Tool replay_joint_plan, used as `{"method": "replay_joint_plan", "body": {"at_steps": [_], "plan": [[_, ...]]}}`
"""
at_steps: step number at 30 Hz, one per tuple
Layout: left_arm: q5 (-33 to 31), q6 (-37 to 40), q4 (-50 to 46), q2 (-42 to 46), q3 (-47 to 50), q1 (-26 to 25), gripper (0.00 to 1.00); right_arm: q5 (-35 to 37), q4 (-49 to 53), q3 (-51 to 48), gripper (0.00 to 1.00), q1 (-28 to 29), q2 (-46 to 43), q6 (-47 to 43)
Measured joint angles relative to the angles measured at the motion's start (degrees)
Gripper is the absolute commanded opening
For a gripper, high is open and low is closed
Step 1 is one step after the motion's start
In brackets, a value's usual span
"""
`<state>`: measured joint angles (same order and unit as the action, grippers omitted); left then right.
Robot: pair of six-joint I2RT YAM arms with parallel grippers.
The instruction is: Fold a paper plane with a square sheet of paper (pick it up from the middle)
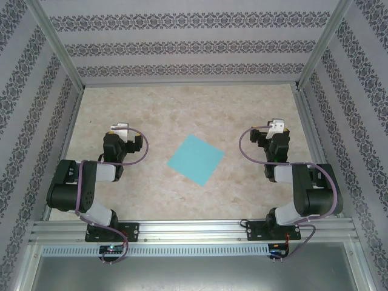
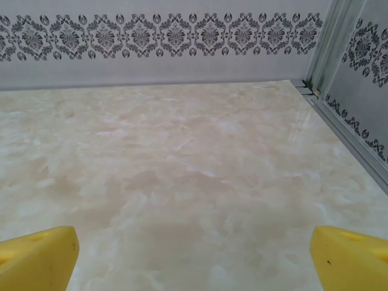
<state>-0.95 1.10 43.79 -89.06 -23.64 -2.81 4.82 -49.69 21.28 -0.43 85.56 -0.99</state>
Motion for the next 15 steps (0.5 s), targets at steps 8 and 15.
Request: {"method": "replay_joint_plan", "body": {"at_steps": [8,15], "plan": [[0.0,0.0,0.0,0.0,0.0,0.0,1.0,0.0,0.0,0.0,0.98,0.0,0.0,0.0],[0.0,0.0,0.0,0.0,0.0,0.0,1.0,-0.3,0.0,0.0,0.98,-0.8,0.0,0.5]]}}
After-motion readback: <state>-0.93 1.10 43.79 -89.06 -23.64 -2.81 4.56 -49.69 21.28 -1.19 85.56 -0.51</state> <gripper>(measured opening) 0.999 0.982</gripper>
